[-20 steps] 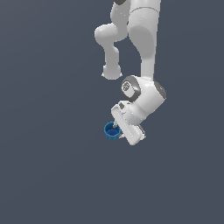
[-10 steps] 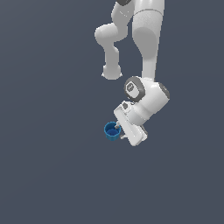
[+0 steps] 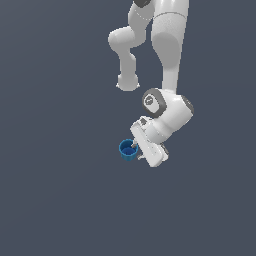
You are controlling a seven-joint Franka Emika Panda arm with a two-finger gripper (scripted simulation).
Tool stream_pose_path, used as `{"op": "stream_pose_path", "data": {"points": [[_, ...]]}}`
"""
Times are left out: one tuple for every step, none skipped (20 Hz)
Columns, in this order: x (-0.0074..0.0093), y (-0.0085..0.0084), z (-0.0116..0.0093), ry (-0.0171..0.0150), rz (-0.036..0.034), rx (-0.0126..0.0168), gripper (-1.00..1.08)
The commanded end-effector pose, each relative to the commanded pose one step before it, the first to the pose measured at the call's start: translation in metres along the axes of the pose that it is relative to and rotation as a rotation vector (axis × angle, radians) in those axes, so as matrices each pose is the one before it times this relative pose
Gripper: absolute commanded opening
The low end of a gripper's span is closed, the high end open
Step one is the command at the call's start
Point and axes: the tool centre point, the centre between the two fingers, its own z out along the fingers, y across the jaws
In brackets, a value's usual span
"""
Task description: Pick up the object and move it to a goal position.
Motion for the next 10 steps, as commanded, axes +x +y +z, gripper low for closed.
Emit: {"op": "stream_pose_path", "data": {"points": [[0.00002, 0.0004, 0.00737, 0.00031, 0.00057, -0.0011, 0.28], [0.00028, 0.00023, 0.00454, 0.00034, 0.00091, 0.00008, 0.28], [-0.00027, 0.00003, 0.00467, 0.0, 0.0, 0.0, 0.28], [0.00018, 0.00024, 0.00376, 0.00013, 0.00068, 0.00005, 0.28], [-0.00018, 0.00007, 0.00297, 0.0, 0.0, 0.0, 0.28], [-0.00013, 0.00006, 0.00212, 0.0, 0.0, 0.0, 0.28], [0.00021, 0.00017, 0.00125, 0.00002, 0.00049, 0.00003, 0.28], [-0.00003, 0.00001, 0.00042, 0.0, 0.0, 0.0, 0.28], [0.0, 0.0, 0.0, 0.0, 0.0, 0.0, -1.0], [0.0, 0.0, 0.0, 0.0, 0.0, 0.0, -1.0]]}}
